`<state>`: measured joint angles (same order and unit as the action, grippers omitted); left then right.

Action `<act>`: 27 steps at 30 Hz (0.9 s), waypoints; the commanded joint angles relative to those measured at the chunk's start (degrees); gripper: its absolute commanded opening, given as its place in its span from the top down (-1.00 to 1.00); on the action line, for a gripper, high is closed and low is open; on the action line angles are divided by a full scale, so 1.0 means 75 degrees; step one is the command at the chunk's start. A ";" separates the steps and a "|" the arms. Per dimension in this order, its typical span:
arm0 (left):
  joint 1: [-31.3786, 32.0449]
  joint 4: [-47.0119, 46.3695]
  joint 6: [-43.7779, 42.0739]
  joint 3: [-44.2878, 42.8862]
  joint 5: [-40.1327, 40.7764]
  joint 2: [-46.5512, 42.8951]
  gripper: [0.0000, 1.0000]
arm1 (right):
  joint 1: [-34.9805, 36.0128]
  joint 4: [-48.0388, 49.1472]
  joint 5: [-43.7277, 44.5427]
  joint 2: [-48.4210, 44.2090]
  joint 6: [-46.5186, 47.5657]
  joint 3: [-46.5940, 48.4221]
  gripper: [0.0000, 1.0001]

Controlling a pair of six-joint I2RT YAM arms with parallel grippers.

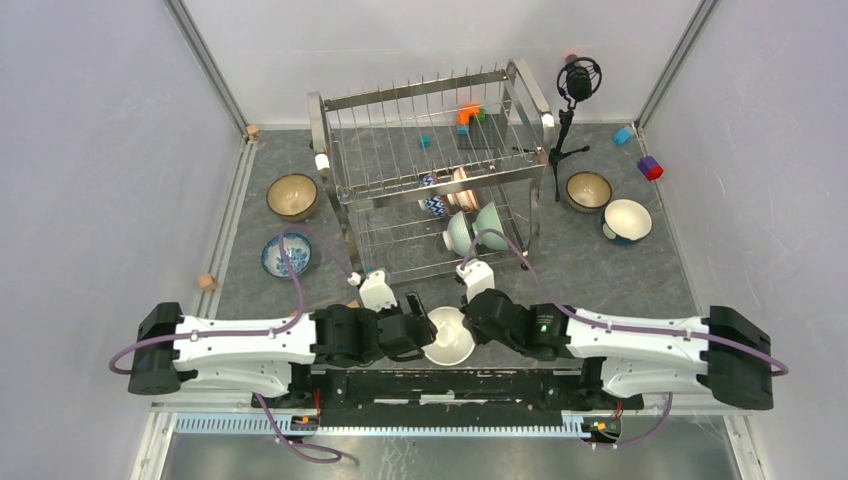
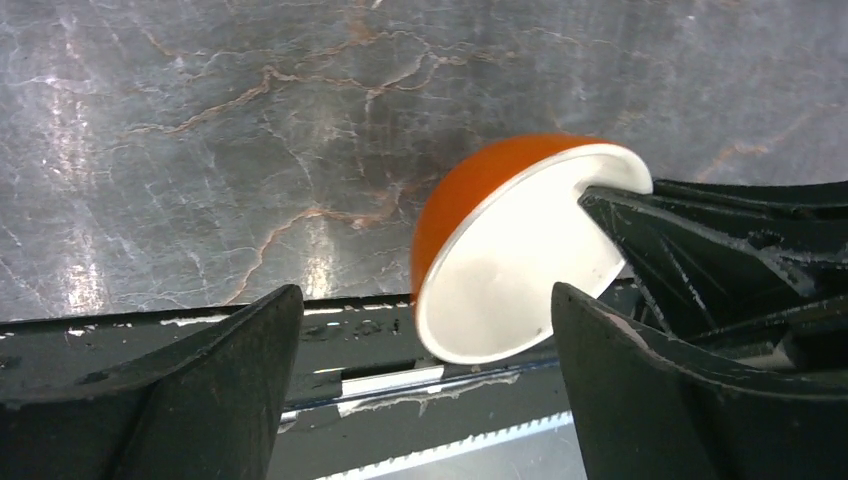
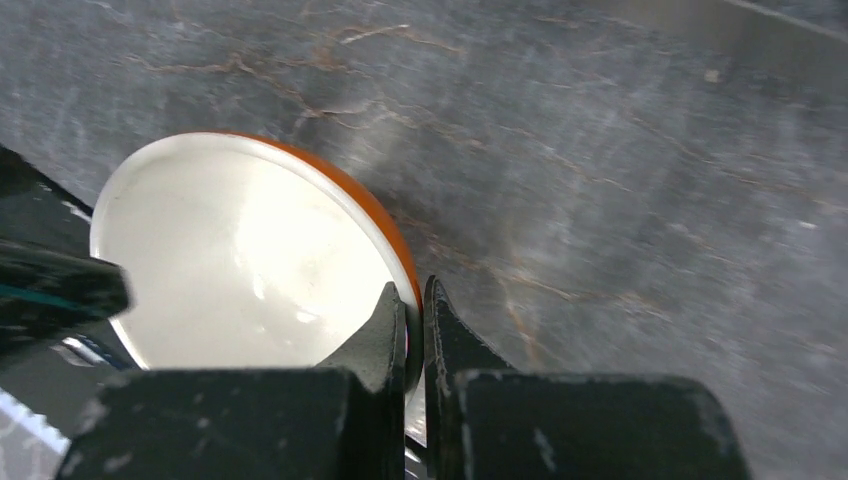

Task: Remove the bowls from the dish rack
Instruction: Place the bowl at the center of the board.

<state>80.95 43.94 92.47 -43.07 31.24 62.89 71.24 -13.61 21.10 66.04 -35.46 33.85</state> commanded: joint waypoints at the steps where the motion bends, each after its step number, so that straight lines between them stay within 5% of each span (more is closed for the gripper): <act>1: -0.0031 -0.0773 -0.1799 0.0194 0.0094 -0.0717 -0.99 | 0.0008 -0.1422 0.1115 -0.0837 0.0425 0.0638 1.00; 11: -0.0027 -0.1907 -0.2959 0.1368 0.0759 -0.2264 -0.99 | -0.1637 -0.4435 0.2877 -0.2122 0.1129 0.1798 1.00; 21: -0.0025 -0.2394 -0.3171 0.1238 0.1229 -0.1818 -0.99 | -0.4971 -0.4214 0.2387 -0.2998 0.1385 0.1329 1.00; 27: -0.0024 -0.2551 -0.3123 0.1140 0.1153 -0.1273 -0.99 | -0.7260 -0.2801 0.1523 -0.3028 0.1441 0.0323 1.00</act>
<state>80.95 27.66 70.89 -32.29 37.52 51.70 25.69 -43.22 36.36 43.57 -25.23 40.53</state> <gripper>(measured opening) 0.993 0.040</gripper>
